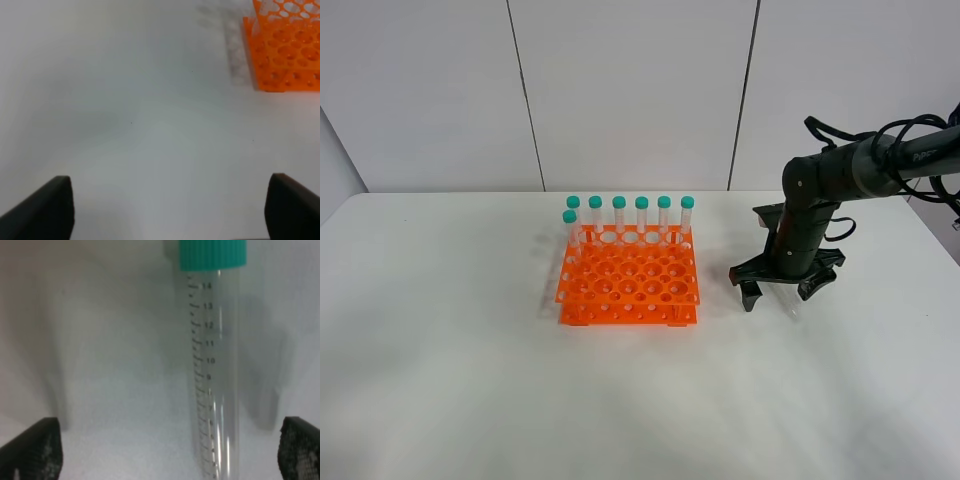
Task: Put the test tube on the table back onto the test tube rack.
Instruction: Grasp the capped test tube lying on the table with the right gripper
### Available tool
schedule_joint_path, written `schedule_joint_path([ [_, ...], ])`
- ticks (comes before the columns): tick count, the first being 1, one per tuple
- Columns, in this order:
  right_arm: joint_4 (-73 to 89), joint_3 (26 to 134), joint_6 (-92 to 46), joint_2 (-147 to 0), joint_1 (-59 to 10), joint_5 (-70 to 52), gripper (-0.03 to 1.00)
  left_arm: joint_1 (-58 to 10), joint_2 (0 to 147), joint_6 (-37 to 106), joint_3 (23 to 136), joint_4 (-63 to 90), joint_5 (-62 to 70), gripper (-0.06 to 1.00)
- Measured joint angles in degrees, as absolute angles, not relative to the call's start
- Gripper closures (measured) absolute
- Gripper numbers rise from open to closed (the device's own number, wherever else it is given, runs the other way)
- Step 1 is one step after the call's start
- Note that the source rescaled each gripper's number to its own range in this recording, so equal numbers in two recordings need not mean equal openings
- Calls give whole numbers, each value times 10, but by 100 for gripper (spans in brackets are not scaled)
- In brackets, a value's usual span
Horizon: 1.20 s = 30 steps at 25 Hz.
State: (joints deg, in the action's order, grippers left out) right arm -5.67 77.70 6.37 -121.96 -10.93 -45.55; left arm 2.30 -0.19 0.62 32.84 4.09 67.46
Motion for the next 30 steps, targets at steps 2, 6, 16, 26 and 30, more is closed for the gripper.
schedule_joint_path([
  [2,-57,777,64,-1220,-109,-458,6,23,-2,6,328,41,675,2],
  [6,-57,777,64,-1220,-109,-458,6,23,-2,6,328,41,675,2],
  [16,-57,777,65,-1220,-109,-458,13,23,-2,6,328,41,675,2],
  [26,-57,777,68,-1220,-109,-466,37,23,-2,6,328,41,675,2],
  [30,-57,777,72,-1220,-109,-466,60,23,-2,6,328,41,675,2],
])
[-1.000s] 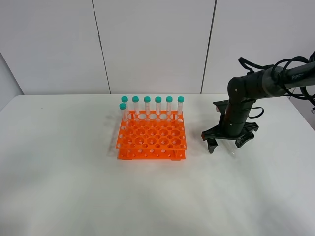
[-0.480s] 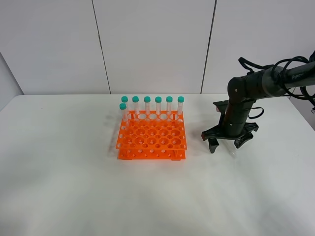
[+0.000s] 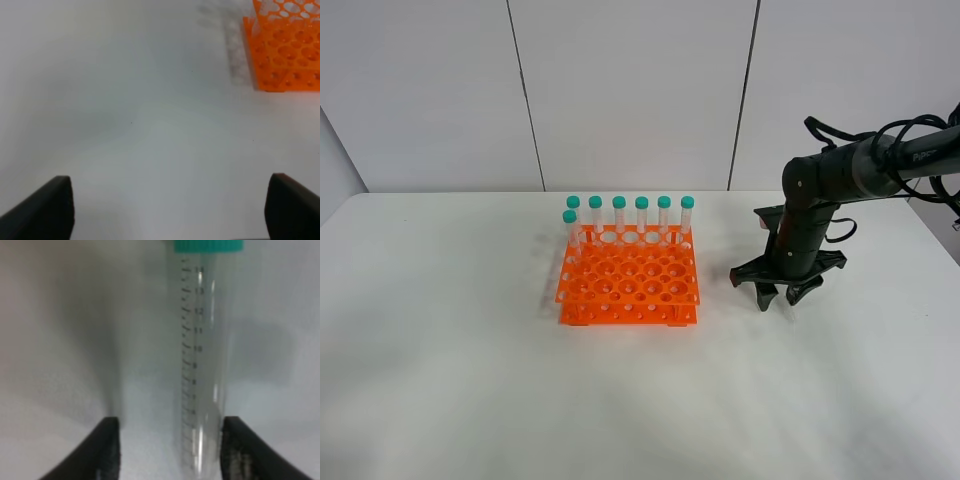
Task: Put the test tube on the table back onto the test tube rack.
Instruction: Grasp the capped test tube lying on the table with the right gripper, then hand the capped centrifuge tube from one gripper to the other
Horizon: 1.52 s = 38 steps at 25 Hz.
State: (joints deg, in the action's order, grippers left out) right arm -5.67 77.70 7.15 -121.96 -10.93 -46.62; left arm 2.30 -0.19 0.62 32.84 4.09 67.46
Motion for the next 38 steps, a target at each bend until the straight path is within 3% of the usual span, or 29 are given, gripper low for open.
schedule_joint_path([
  [3,-57,777,74,-1220,-109,-466,65,23,-2,6,328,41,675,2],
  [13,-57,777,77,-1220,-109,-466,66,23,-2,6,328,41,675,2],
  [18,-64,777,80,-1220,-109,-466,90,23,-2,6,328,41,675,2],
  [20,-64,777,80,-1220,-109,-466,95,23,-2,6,328,41,675,2],
  [38,-67,777,80,-1220,-109,-461,97,23,-2,6,328,41,675,2],
])
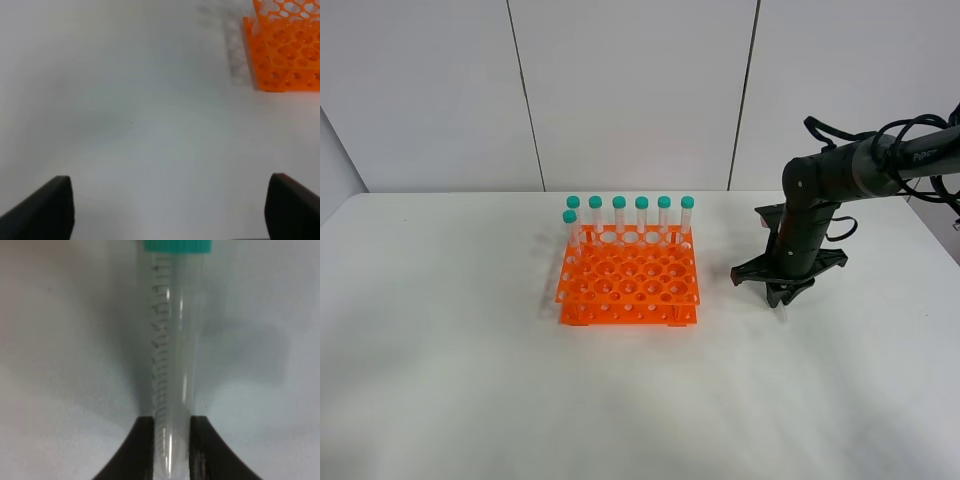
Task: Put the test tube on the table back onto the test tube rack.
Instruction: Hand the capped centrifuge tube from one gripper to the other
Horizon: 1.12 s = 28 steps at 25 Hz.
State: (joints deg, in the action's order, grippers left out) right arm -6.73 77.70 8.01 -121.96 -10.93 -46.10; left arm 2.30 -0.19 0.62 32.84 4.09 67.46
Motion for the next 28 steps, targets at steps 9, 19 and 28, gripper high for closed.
schedule_joint_path([
  [9,-67,777,78,-1220,-109,-463,97,23,-2,6,328,41,675,2],
  [19,-67,777,78,-1220,-109,-463,97,23,-2,6,328,41,675,2],
  [28,-67,777,78,-1220,-109,-464,97,23,-2,6,328,41,675,2],
])
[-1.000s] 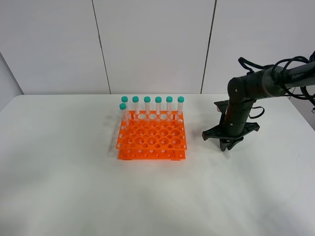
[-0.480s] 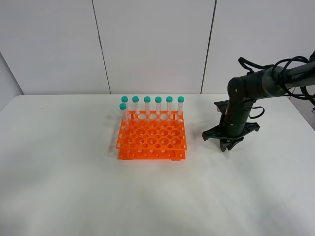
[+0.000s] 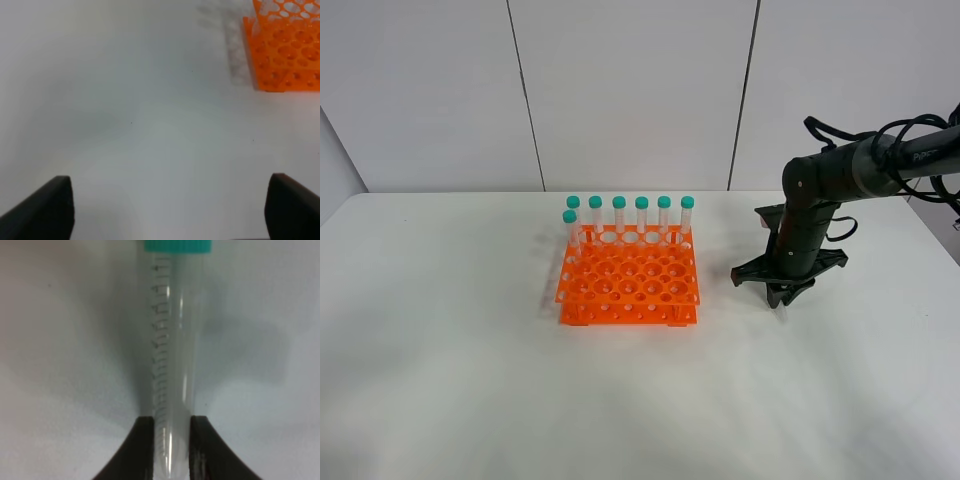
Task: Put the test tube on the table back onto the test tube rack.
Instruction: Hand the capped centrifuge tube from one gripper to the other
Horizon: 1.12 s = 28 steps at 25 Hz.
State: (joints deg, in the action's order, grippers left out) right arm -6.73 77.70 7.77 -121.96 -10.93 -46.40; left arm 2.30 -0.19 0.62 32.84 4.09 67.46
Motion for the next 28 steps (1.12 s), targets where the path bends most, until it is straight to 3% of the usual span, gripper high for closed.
schedule_joint_path([
  [28,-68,789,68,-1238,-109,-475,97,23,-2,6,328,41,675,2],
])
